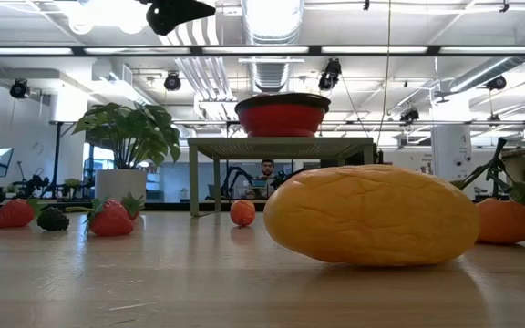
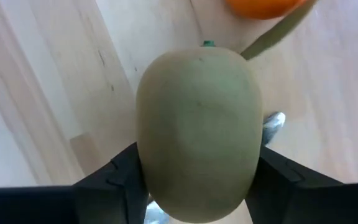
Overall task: Pick & Place Fruit
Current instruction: Put the kiwi into the red strainer bowl on the shelf, then put the peach into the red strainer bowl on the shelf
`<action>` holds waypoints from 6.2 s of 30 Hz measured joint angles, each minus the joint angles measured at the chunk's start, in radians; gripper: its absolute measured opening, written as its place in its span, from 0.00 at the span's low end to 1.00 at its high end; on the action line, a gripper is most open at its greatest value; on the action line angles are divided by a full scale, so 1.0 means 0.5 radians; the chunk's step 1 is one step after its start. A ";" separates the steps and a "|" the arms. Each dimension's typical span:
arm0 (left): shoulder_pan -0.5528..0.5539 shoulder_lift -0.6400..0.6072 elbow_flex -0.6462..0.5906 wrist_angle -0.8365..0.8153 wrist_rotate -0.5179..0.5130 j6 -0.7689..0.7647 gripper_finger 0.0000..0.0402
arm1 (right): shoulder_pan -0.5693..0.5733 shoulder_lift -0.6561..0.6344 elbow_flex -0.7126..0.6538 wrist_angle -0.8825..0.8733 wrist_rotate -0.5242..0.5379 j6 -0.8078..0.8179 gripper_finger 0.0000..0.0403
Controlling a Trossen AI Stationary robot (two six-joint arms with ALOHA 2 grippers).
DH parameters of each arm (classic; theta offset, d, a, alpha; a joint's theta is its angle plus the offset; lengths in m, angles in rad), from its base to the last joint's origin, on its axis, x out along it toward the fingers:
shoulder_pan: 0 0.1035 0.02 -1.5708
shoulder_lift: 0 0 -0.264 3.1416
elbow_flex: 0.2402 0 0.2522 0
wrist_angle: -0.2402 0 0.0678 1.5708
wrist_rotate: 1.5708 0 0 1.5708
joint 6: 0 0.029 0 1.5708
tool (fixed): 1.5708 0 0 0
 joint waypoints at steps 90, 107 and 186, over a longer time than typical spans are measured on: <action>0.001 0.000 0.000 0.001 0.000 0.000 0.86 | -2.501 0.077 1.491 -0.041 0.240 -2.371 0.58; 0.000 0.000 0.000 0.001 0.000 0.000 0.86 | -2.500 0.072 1.521 -0.091 0.242 -2.424 0.79; 0.000 0.000 0.000 -0.014 0.000 0.000 0.86 | -1.465 -0.200 -0.297 0.916 0.243 -1.841 0.64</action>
